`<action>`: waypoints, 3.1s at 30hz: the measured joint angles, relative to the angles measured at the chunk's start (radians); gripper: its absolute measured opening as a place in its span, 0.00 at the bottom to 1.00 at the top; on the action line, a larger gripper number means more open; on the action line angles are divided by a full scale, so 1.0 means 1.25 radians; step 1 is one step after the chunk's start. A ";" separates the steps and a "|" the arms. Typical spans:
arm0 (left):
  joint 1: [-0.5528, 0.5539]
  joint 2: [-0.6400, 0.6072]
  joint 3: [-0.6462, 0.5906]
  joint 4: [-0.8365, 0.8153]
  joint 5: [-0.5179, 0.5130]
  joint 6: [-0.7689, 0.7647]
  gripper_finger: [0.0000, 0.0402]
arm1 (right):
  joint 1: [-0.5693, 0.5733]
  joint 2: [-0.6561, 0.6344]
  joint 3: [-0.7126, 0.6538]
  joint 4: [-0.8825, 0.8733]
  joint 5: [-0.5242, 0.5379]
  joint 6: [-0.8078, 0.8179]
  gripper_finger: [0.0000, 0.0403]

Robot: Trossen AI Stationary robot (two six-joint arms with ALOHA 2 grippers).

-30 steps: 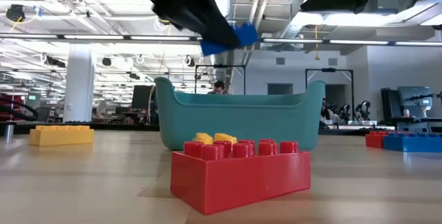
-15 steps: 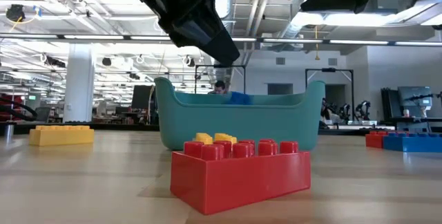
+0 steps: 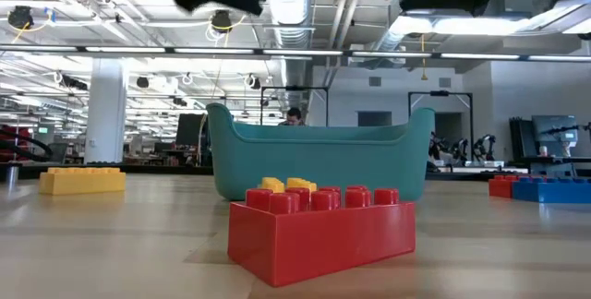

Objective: Sort & place blocks by color
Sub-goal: Put the red game piece into the blue bin

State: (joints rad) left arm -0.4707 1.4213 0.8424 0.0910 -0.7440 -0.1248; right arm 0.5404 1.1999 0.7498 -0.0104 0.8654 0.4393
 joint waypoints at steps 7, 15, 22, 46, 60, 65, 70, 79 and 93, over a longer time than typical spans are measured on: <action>0.017 -0.053 -0.260 0.519 0.127 0.110 0.53 | -0.004 0.000 0.000 0.041 0.000 -0.016 0.70; 0.061 -0.142 -0.389 0.765 0.272 0.177 0.47 | -0.048 0.000 0.000 0.045 0.001 0.021 0.70; 0.087 -0.192 -0.391 0.661 0.252 0.218 0.42 | -0.108 0.027 0.000 0.011 0.000 0.067 0.70; 0.117 -0.600 -0.391 0.227 0.044 0.133 0.25 | -0.344 0.043 0.001 -0.203 -0.330 0.070 0.70; 0.117 -0.572 -0.391 0.168 0.009 0.117 0.23 | -0.348 0.009 0.000 -0.490 -0.380 0.216 0.70; 0.117 -0.579 -0.391 0.163 0.008 0.110 0.23 | -0.308 0.009 0.000 -0.627 -0.434 0.314 0.70; 0.117 -0.577 -0.391 0.164 0.010 0.103 0.23 | -0.259 0.009 0.000 -0.676 -0.421 0.374 0.70; 0.117 -0.577 -0.391 0.164 0.011 0.081 0.23 | -0.159 0.009 0.000 -0.830 -0.460 0.545 0.70; 0.117 -0.577 -0.391 0.165 0.025 0.054 0.23 | -0.053 0.015 -0.030 -0.782 -0.356 0.745 0.70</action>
State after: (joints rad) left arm -0.3244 0.7002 0.3538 0.2970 -0.7132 -0.0574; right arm 0.4739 1.2182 0.7117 -0.9884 0.4210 1.3711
